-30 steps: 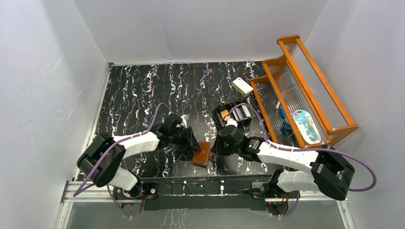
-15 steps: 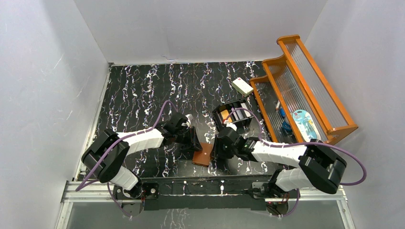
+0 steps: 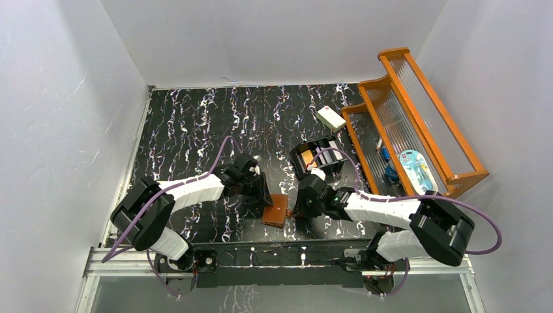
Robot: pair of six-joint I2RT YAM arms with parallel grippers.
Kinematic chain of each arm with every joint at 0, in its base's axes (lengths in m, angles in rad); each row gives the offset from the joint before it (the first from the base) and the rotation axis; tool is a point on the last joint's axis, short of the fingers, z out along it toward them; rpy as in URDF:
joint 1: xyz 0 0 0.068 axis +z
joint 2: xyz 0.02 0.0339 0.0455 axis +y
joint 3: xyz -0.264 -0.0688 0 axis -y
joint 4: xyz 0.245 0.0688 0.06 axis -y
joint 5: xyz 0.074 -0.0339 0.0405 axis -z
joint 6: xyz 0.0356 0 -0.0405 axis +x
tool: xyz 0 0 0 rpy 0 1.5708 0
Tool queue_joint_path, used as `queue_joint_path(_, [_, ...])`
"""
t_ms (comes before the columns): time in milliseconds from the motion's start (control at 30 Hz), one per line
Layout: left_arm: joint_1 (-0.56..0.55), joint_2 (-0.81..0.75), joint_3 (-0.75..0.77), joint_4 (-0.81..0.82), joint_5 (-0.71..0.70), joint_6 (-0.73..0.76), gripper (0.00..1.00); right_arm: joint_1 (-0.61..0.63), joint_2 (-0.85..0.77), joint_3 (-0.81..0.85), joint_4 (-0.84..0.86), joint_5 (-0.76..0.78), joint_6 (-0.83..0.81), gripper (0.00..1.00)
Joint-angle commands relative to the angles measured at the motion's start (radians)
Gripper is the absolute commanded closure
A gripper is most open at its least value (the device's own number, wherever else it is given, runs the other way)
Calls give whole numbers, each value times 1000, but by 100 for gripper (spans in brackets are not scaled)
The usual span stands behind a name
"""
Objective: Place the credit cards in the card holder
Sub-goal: Close the card holder at the center of the board.
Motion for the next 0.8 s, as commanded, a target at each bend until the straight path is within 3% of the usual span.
queue_joint_path(0, [-1, 17, 1, -138, -97, 33, 71, -7, -32, 10, -129, 49, -29, 67])
queue_joint_path(100, [0, 13, 7, -162, -114, 29, 70, -7, -61, 11, -72, 18, -133, 66])
queue_joint_path(267, [0, 18, 17, -166, -91, 20, 70, -8, -42, 45, 7, -63, -311, 54])
queue_joint_path(500, [-1, -51, 64, -164, -7, -35, 70, -7, 78, 106, -23, -70, -209, 52])
queue_joint_path(600, [-2, -82, 79, -163, -3, -43, 69, -6, 100, 87, 66, -127, -270, 49])
queue_joint_path(767, [-2, -53, 86, -164, 6, -35, 69, -4, 155, 126, 63, -177, -376, 44])
